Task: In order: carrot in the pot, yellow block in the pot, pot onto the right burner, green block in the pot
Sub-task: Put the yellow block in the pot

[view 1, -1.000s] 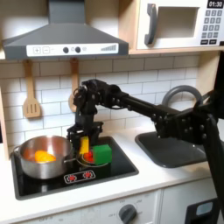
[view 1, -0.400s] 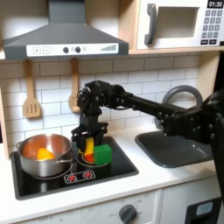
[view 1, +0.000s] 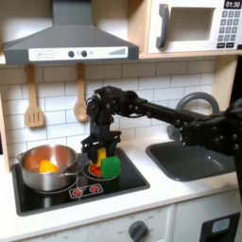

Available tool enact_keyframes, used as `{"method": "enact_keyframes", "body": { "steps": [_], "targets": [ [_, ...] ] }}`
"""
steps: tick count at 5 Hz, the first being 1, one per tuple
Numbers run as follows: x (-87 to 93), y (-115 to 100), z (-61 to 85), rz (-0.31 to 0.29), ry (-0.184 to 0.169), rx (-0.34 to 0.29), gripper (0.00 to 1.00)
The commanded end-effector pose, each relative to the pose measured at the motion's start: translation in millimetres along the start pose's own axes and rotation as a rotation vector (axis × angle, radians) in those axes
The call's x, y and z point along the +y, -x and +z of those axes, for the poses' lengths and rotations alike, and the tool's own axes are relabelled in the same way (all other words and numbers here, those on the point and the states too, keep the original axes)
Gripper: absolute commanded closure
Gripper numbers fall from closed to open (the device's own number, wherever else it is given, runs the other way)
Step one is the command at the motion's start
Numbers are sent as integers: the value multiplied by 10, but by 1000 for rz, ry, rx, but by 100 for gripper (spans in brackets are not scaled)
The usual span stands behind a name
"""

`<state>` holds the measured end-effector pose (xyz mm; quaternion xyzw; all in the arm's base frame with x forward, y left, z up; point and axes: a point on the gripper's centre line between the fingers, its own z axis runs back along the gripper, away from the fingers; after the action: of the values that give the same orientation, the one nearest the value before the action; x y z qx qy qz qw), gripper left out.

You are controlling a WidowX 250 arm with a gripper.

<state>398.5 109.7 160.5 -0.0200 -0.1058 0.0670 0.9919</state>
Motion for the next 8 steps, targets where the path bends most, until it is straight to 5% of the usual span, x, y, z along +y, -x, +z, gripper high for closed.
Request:
{"method": "enact_keyframes", "body": {
  "steps": [1,3,5,7,8],
  "targets": [
    [19,-53,211,22,22,-30,100],
    [303,-93,530,73,11,-94,100],
    [441,-23,606,88,-4,-115,100],
    [550,-33,891,116,-45,-193,100],
    [640,-69,864,149,-49,-187,100]
  ]
}}
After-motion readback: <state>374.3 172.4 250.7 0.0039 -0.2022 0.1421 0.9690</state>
